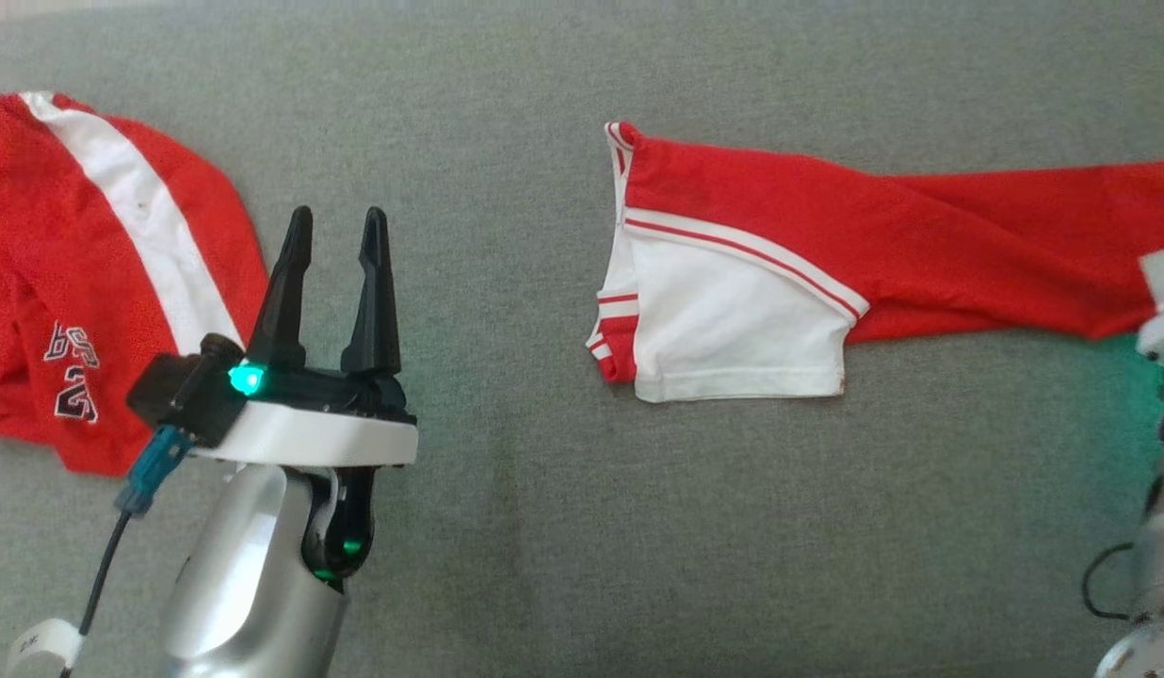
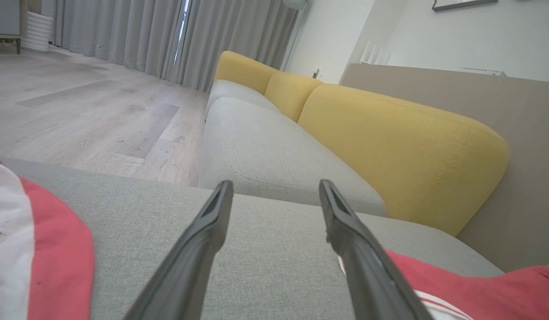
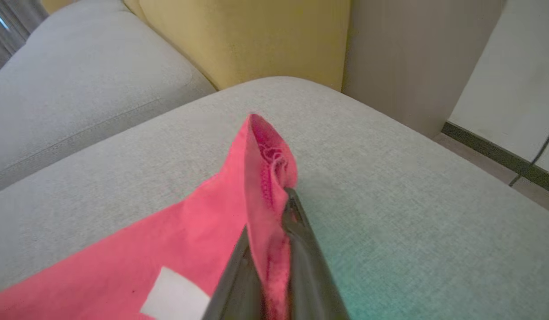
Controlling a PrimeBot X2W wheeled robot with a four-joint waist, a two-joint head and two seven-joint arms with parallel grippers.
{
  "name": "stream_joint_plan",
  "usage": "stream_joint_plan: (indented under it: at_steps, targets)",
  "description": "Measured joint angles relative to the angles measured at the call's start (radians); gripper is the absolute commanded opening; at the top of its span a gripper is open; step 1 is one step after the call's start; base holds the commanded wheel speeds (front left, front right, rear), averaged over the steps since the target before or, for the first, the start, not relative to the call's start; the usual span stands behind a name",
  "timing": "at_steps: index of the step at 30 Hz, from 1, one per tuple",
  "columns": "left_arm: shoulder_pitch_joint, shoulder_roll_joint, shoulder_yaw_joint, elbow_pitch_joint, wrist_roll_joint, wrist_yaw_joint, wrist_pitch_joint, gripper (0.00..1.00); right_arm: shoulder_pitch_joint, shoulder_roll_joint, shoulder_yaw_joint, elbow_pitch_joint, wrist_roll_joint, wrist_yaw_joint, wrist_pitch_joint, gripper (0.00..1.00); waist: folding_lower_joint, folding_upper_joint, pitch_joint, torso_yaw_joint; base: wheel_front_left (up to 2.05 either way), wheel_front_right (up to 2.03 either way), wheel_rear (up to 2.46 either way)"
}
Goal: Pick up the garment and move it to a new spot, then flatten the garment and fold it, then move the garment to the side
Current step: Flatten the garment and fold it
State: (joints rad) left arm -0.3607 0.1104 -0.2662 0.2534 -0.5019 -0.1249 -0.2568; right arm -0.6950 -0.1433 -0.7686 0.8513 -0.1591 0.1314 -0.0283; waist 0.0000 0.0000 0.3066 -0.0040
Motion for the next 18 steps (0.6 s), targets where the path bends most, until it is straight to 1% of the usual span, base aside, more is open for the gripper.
stream_joint_plan:
  at_steps: [5, 10, 14, 15, 16, 18]
  targets:
    - [0.009, -0.001, 0.000, 0.002, 0.000, 0.000, 0.000, 1.00, -0.009, 0.033, 0.079, -0.008, 0.017, 0.000, -0.028, 0.00, 0.0000, 0.0000, -0.040, -0.007, 0.00, 0.00, 0.00]
    - [0.052, -0.004, 0.002, 0.006, -0.002, 0.000, 0.000, 1.00, -0.009, 0.075, 0.231, -0.046, 0.074, 0.000, -0.035, 0.00, -0.0001, 0.0000, -0.094, -0.006, 0.00, 0.00, 0.00]
    - [0.075, -0.006, 0.003, 0.013, -0.003, 0.000, 0.000, 1.00, 0.010, 0.080, 0.392, -0.090, 0.154, 0.000, -0.030, 0.00, -0.0001, 0.0000, -0.138, 0.003, 0.00, 0.00, 0.00]
    - [0.081, -0.006, 0.002, 0.014, -0.003, 0.000, 0.000, 1.00, 0.021, 0.079, 0.443, -0.096, 0.193, 0.000, -0.023, 0.00, -0.0001, 0.0000, -0.148, 0.007, 0.00, 0.00, 0.00]
    - [0.089, -0.007, 0.002, 0.018, -0.011, 0.000, 0.000, 1.00, 0.054, 0.079, 0.553, -0.109, 0.290, 0.000, -0.014, 0.00, -0.0001, 0.0000, -0.166, 0.018, 0.00, 0.00, 0.00]
    - [0.098, -0.008, 0.003, 0.018, -0.014, 0.000, 0.000, 1.00, 0.093, 0.081, 0.654, -0.131, 0.366, 0.000, -0.003, 0.00, -0.0001, 0.0000, -0.180, 0.031, 0.00, 0.00, 0.00]
